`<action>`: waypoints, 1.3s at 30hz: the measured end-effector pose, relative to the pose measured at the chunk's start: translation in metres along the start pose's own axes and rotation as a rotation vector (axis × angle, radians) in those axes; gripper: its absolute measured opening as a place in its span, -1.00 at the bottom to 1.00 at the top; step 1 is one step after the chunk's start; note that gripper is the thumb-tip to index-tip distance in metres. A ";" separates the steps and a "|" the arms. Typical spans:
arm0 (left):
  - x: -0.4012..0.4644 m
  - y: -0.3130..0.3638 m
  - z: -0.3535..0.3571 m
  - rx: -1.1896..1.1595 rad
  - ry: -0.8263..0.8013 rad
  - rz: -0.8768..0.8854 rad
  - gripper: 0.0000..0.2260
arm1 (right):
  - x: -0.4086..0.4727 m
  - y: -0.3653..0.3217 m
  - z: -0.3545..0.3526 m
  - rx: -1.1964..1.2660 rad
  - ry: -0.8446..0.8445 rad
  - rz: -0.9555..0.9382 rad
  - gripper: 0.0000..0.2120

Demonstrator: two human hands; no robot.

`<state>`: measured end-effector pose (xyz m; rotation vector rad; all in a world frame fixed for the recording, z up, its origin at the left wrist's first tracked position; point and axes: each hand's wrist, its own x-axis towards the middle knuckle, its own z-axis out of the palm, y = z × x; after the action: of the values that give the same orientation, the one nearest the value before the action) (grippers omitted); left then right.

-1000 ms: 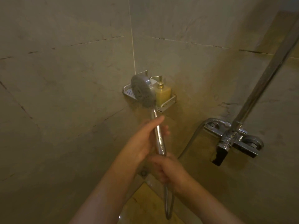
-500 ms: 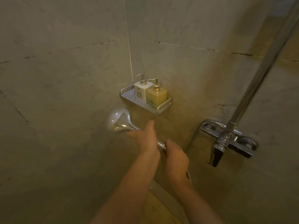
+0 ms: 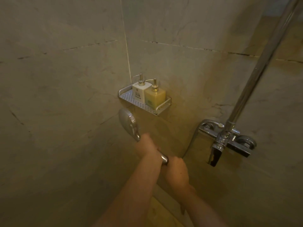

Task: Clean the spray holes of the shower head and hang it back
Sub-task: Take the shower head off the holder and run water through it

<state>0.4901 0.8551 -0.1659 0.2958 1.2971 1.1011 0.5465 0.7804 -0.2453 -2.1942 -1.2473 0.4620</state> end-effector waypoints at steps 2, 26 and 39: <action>0.000 0.002 -0.001 0.014 -0.123 -0.040 -0.75 | 0.000 -0.002 -0.005 0.140 -0.074 0.049 -0.78; -0.010 0.077 -0.021 -0.033 -1.741 -0.308 -0.83 | -0.030 -0.063 -0.049 1.073 -1.209 0.115 -0.52; -0.019 0.017 -0.006 0.282 -0.345 0.415 -0.72 | -0.035 -0.056 -0.026 0.669 -0.050 0.086 -0.46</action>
<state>0.4786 0.8462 -0.1435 0.9584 1.1009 1.1452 0.5060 0.7649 -0.1891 -1.6695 -0.8525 0.8355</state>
